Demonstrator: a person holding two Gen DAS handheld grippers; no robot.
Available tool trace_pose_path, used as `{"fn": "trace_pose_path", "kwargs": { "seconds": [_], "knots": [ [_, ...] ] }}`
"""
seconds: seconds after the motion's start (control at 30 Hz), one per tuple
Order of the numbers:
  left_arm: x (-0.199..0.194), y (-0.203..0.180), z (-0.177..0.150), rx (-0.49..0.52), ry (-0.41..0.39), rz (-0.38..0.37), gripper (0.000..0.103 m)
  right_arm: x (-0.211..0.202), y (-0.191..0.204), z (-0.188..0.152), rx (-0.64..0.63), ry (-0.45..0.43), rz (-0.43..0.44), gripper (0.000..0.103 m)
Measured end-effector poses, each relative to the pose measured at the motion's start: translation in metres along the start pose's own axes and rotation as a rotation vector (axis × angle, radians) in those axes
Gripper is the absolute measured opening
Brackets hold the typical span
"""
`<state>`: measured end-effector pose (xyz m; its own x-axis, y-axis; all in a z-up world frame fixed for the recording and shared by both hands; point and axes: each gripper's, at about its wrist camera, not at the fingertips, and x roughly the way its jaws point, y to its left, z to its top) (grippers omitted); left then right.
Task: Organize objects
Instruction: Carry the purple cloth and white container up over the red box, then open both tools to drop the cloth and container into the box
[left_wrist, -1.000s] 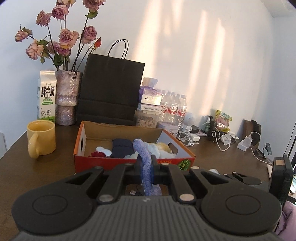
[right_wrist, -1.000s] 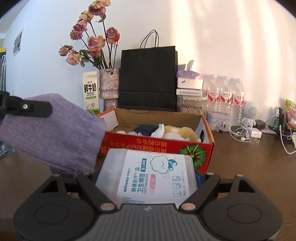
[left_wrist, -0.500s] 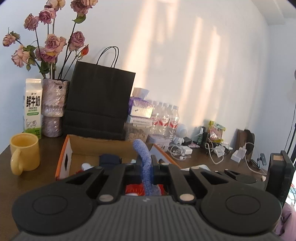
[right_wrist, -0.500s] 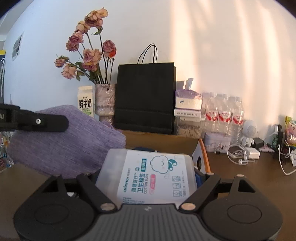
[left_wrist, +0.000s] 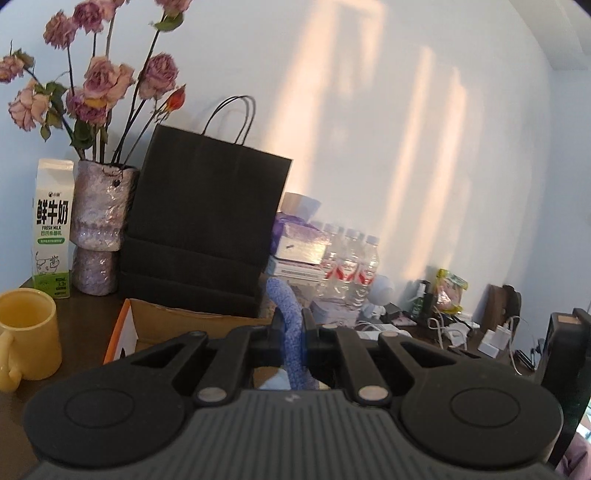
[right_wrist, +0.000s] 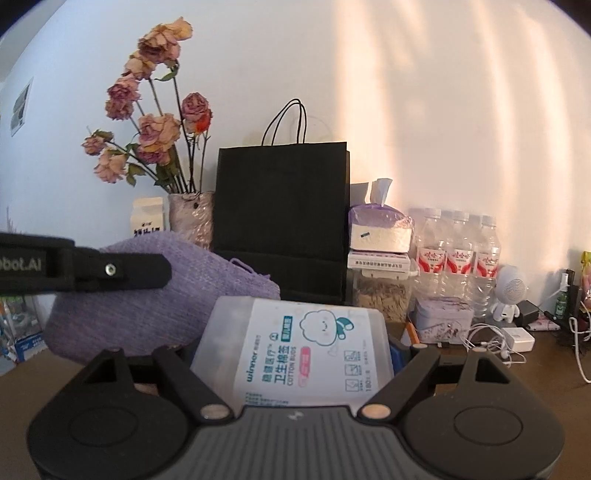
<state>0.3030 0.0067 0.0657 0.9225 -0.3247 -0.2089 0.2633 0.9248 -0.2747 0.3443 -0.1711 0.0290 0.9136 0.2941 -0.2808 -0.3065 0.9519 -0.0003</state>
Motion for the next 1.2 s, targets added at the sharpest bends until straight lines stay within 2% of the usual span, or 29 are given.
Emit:
{"fn": "trace_pose_path", "kwargs": {
  "seconds": [0.17,0.37,0.7,0.73,0.77,0.83,0.93,1.0,1.2],
  "knots": [
    [0.030,0.017,0.001,0.006,0.025,0.044,0.008,0.037,0.001,0.004,0.025,-0.003,-0.022,0.084],
    [0.064,0.033,-0.002,0.024,0.071,0.093,0.008,0.077,-0.004,-0.001,0.034,0.044,-0.028,0.084],
    [0.091,0.049,-0.016,0.038,0.133,0.170,0.011,0.099,-0.012,-0.017,0.024,0.128,-0.040,0.086],
    [0.091,0.050,-0.017,0.038,0.134,0.178,0.023,0.099,-0.013,-0.018,0.026,0.132,-0.043,0.095],
    [0.092,0.051,-0.018,0.040,0.133,0.192,0.054,0.099,-0.013,-0.018,0.027,0.133,-0.047,0.100],
    [0.091,0.050,-0.020,0.056,0.116,0.244,0.089,0.099,-0.014,-0.019,0.027,0.139,-0.048,0.103],
    [0.089,0.048,-0.021,0.080,0.084,0.294,0.103,0.100,-0.014,-0.019,0.024,0.150,-0.047,0.103],
    [0.089,0.049,-0.021,0.084,0.081,0.323,0.103,0.101,-0.013,-0.020,0.023,0.156,-0.046,0.103],
    [0.091,0.051,-0.022,0.079,0.098,0.340,0.103,0.100,-0.013,-0.019,0.024,0.156,-0.046,0.103]
  ]
}}
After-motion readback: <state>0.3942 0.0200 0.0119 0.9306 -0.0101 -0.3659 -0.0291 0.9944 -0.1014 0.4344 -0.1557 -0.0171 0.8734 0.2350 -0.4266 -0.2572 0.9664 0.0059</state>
